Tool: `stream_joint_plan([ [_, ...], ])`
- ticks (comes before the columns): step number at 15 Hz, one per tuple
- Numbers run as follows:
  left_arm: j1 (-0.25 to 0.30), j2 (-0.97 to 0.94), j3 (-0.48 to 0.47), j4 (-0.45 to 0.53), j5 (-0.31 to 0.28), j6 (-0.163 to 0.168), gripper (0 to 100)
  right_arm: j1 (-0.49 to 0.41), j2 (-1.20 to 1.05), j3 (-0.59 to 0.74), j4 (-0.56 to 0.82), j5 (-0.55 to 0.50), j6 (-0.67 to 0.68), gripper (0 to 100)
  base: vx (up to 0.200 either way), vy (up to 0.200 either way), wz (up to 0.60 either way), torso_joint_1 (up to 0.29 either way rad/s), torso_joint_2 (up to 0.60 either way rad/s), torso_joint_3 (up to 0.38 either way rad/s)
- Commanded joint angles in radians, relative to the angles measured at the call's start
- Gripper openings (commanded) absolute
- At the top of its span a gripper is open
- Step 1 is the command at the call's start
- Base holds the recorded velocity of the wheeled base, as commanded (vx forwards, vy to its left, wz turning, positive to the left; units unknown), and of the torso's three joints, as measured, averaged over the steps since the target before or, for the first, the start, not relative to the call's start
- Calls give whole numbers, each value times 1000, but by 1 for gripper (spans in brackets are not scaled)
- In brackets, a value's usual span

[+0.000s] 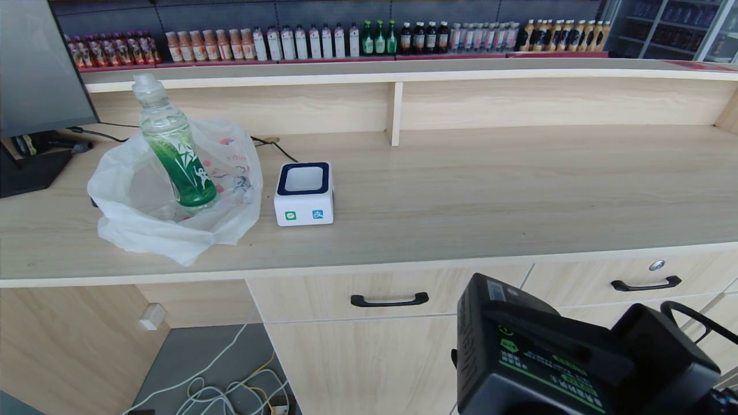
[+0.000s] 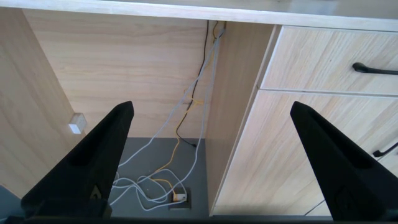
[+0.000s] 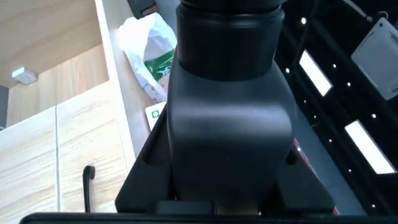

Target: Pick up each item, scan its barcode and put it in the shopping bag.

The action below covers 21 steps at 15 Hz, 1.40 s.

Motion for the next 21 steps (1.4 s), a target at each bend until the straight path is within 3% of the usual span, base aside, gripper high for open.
stream_joint_plan([
  [1,1,0,0,0,0,0,100,3,15,-18,-1,0,-57,0,0,0,0,0,0,0],
  [6,1,0,0,0,0,0,100,34,67,-187,-1,-1,-319,0,0,0,0,0,0,0],
  [9,1,0,0,0,0,0,100,65,136,-240,-1,0,-365,0,0,0,0,0,0,0],
  [12,1,0,0,0,0,0,100,82,109,-254,-1,0,-517,0,0,0,0,0,0,0],
  [17,1,0,0,0,0,0,100,108,101,-259,-1,0,-632,0,0,0,0,0,0,0],
  [21,-1,0,0,0,0,0,100,108,96,-250,-1,0,-643,0,0,0,0,0,0,0],
])
